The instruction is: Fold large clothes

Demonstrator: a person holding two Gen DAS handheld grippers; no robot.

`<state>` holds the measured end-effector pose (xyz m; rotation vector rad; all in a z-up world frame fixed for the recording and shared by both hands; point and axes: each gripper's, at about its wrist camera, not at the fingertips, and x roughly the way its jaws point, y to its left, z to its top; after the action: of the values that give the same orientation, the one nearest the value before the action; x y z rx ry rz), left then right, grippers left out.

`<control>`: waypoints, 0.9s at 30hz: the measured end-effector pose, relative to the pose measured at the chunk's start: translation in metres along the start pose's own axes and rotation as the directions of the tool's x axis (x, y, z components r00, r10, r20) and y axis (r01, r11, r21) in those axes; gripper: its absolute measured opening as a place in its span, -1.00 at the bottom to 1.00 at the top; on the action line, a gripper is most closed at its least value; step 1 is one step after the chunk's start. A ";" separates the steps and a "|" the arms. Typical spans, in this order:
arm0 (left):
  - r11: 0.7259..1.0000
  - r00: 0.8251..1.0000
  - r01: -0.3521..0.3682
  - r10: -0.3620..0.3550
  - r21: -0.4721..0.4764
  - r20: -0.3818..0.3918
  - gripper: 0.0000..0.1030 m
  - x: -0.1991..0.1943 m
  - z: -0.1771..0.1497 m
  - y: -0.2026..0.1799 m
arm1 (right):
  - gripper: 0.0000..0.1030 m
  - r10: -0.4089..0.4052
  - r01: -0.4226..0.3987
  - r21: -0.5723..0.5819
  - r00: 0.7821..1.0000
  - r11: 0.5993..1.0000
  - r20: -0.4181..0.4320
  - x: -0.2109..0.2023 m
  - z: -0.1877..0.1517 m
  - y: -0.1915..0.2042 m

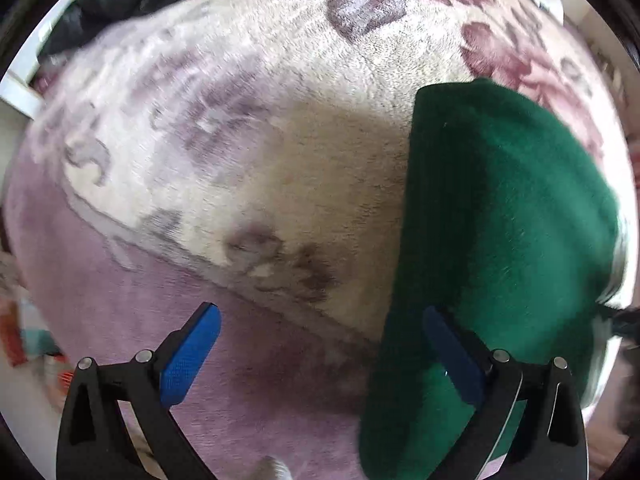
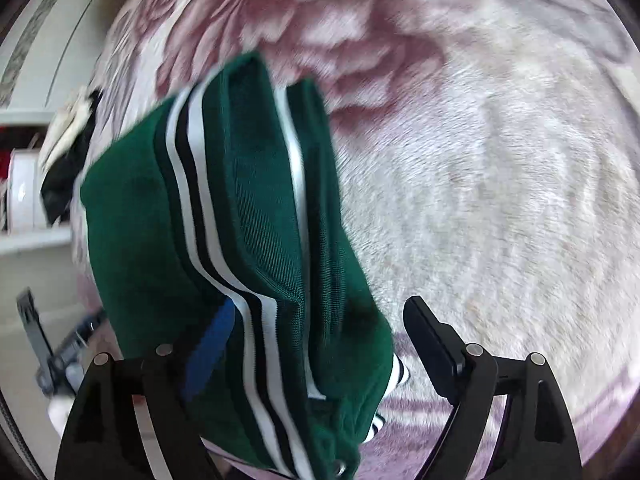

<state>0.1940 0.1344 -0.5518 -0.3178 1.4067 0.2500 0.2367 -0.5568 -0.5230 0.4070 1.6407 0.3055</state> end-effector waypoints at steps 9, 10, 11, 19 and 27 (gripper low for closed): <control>0.875 0.883 0.464 -0.468 -0.137 -0.001 1.00 0.036 0.006 0.020 | 1.00 0.373 -0.378 0.001 0.911 0.926 -0.175 0.066 0.033 -0.036; 0.853 0.862 0.501 -0.507 -0.143 -0.003 1.00 0.039 0.007 0.018 | 1.00 0.380 -0.387 -0.002 0.907 0.922 -0.182 0.064 0.033 -0.040; 0.832 0.840 0.535 -0.542 -0.145 -0.012 1.00 0.044 0.009 0.013 | 1.00 0.396 -0.403 0.000 0.899 0.915 -0.185 0.065 0.035 -0.038; 0.854 0.855 0.519 -0.519 -0.019 0.013 0.84 0.042 0.028 -0.033 | 0.49 0.470 -0.477 0.004 0.865 0.879 -0.175 0.098 0.081 0.038; 0.871 0.870 0.491 -0.489 -0.008 0.057 0.17 0.016 0.032 -0.028 | -0.11 0.482 -0.479 0.060 0.873 0.876 -0.071 0.071 0.078 0.063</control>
<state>0.2360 0.1193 -0.5614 -0.6704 1.2244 -0.1459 0.3139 -0.4724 -0.5684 0.8490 1.6119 0.6708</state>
